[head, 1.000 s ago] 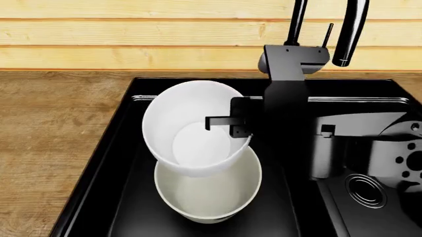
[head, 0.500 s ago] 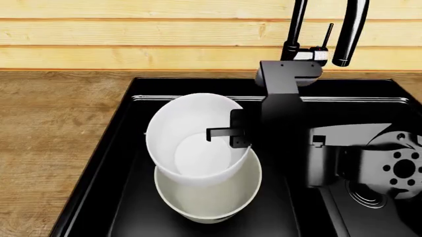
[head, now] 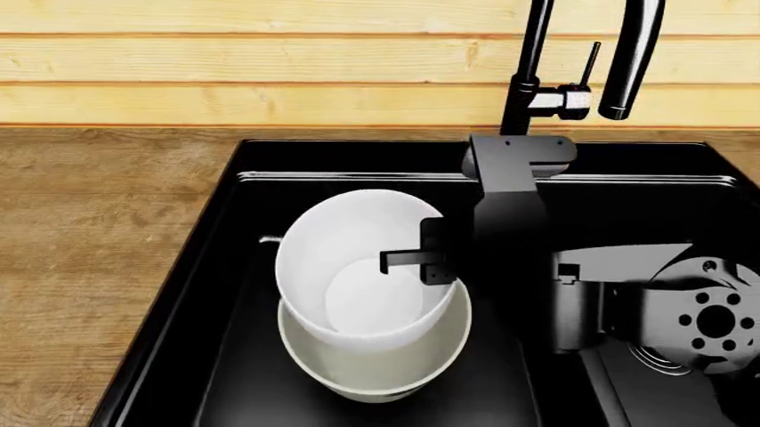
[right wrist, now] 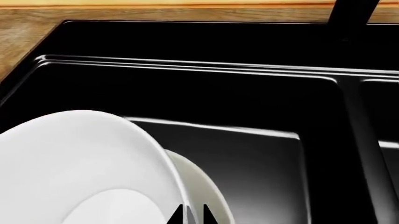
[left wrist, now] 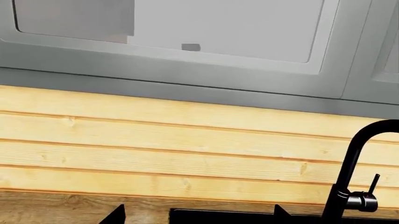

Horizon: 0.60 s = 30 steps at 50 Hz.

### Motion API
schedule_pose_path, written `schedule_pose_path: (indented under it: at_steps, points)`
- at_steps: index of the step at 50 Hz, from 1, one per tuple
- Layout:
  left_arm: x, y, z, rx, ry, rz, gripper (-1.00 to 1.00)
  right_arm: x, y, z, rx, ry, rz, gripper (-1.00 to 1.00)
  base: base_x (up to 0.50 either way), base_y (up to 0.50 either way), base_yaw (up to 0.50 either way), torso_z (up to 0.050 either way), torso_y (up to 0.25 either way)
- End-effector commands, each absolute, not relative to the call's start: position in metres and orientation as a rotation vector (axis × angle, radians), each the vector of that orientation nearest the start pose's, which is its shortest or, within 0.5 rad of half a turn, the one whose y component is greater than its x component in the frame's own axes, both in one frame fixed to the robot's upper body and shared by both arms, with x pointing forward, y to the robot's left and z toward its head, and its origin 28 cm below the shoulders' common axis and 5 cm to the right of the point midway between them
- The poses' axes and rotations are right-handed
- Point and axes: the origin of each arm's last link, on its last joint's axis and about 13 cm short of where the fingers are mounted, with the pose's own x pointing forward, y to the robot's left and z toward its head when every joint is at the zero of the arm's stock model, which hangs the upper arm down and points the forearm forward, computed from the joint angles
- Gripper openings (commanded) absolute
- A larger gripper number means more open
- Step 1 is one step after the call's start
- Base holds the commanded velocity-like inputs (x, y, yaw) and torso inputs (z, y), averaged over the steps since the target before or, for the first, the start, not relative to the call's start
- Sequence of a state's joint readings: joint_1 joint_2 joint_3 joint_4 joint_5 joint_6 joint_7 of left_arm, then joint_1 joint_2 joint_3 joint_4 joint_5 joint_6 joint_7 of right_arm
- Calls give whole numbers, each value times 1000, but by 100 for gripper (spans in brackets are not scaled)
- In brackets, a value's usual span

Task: Stack the bowls in the sink.

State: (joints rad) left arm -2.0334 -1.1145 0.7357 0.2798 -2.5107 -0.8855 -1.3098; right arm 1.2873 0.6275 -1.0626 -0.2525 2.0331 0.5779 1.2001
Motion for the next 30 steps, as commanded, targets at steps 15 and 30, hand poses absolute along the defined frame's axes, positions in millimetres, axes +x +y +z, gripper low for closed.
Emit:
schedule_pose_path:
  at_steps: [15, 30]
  points:
    - [125, 280, 438, -107, -42, -63, 100, 253, -53, 237, 46, 596, 197, -100, 0, 0, 0, 0, 0]
    - [123, 280, 439, -105, -42, -65, 100, 255, -53, 228, 47, 610, 198, -100, 0, 0, 0, 1, 0]
